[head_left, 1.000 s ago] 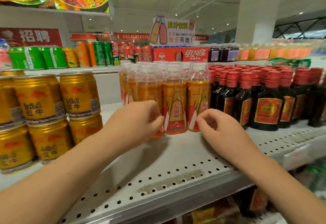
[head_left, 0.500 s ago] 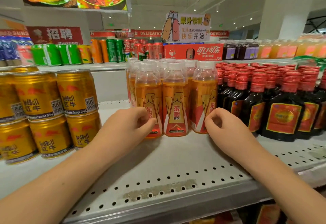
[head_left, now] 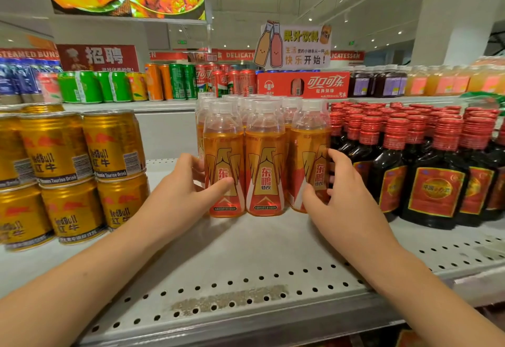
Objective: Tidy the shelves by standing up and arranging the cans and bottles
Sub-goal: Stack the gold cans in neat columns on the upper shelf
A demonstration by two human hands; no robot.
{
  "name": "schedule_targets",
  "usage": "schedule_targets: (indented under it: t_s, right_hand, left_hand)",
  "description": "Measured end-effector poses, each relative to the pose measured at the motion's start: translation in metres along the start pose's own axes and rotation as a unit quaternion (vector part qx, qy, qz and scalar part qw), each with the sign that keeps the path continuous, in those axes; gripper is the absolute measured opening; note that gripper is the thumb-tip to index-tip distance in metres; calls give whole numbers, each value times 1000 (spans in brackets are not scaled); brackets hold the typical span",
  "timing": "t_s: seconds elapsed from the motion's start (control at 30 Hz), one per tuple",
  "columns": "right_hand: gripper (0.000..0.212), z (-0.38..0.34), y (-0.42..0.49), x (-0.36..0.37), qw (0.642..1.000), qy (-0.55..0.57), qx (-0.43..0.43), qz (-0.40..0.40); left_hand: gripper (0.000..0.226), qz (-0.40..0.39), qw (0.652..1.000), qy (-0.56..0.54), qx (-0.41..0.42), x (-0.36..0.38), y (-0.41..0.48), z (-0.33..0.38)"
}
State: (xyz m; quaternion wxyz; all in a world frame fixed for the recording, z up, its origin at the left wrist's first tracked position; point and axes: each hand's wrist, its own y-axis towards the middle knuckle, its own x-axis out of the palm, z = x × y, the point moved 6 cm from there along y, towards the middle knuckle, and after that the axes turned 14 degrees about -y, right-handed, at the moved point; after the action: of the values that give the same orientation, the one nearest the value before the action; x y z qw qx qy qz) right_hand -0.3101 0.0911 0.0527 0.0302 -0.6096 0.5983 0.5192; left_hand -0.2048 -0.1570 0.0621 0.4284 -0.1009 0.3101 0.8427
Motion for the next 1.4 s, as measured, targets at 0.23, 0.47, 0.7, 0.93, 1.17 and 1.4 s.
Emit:
schedule_targets:
  t_s: [0.23,0.47,0.7,0.93,1.17,1.4]
  right_hand:
    - [68,-2,-5,3,1000,15,-24,-6]
    - [65,-4,-9,-2,999,2,-35,9]
    - [28,-24,-32,-26,988,12,-121,94]
    - [15,-19,-55,-23,993,5,-103,62]
    - [15,-18,-77,-18,994,-47,-82,60]
    - [19,-37,-135,-14,988,-50,-126,80]
  left_hand:
    - [47,2,1000,-9,-5,0,-1,3]
    - [45,-2,1000,-11,-8,-2,-4,4]
    - [42,-21,998,51,-21,-7,-19,10]
    - [18,30,991,129,11,-33,-79,22]
    - [21,98,979,174,44,-43,-142,25]
    - [25,62,966,199,152,-49,-182,20]
